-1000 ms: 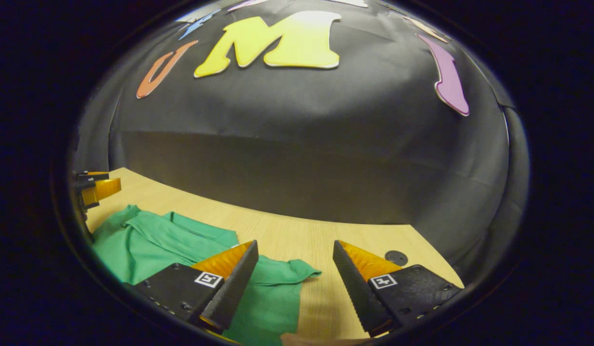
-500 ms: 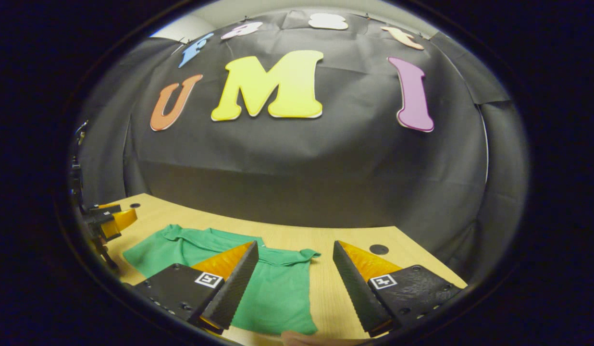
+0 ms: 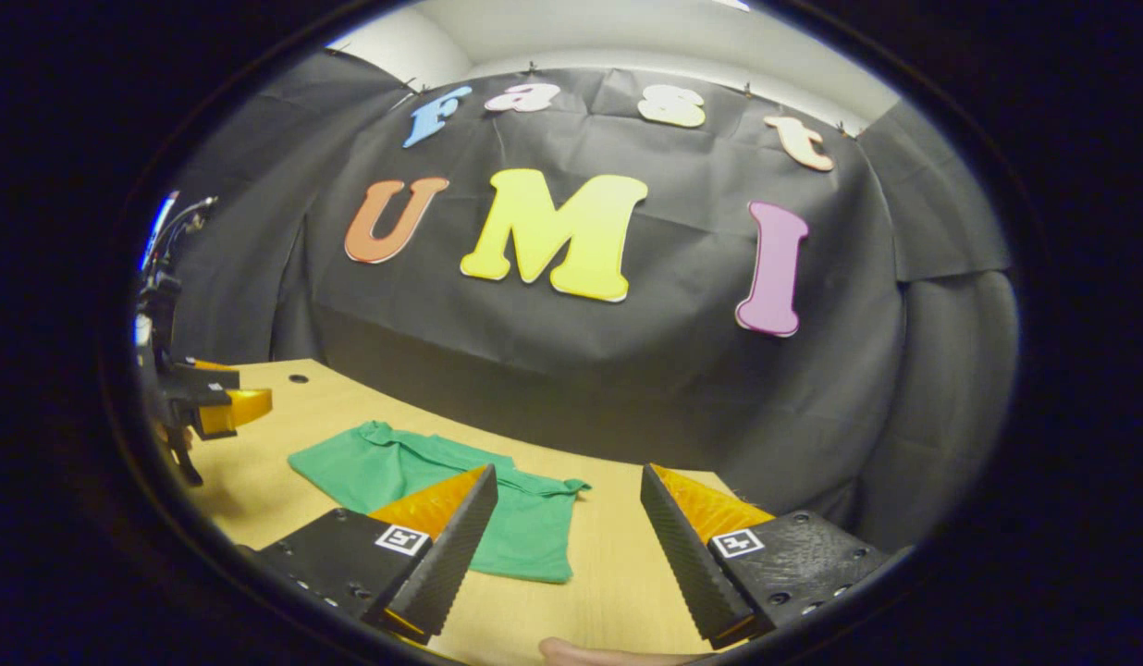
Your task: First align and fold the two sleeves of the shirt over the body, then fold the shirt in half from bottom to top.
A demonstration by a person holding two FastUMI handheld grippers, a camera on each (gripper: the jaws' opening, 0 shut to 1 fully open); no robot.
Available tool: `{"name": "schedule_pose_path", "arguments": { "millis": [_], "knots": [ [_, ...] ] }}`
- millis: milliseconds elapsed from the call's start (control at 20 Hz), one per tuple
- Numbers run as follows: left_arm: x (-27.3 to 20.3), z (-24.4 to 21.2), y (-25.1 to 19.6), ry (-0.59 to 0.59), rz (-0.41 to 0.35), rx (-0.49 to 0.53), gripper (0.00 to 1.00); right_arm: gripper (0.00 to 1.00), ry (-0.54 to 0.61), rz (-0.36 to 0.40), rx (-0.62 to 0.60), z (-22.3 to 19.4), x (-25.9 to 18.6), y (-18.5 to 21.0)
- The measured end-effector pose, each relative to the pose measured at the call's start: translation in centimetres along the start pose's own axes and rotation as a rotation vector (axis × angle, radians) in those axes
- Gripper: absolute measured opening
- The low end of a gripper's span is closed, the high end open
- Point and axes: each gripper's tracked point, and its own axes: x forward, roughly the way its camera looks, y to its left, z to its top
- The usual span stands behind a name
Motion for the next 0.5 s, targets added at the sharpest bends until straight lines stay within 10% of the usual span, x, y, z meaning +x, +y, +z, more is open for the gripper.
{"name": "schedule_pose_path", "arguments": {
  "millis": [500],
  "knots": [
    [-14.1,5.5,-9.3,-0.062,-0.131,0.046,1.0,0.95,-0.022,0.004,0.081,2.1,-13.6,0.0]
  ]
}}
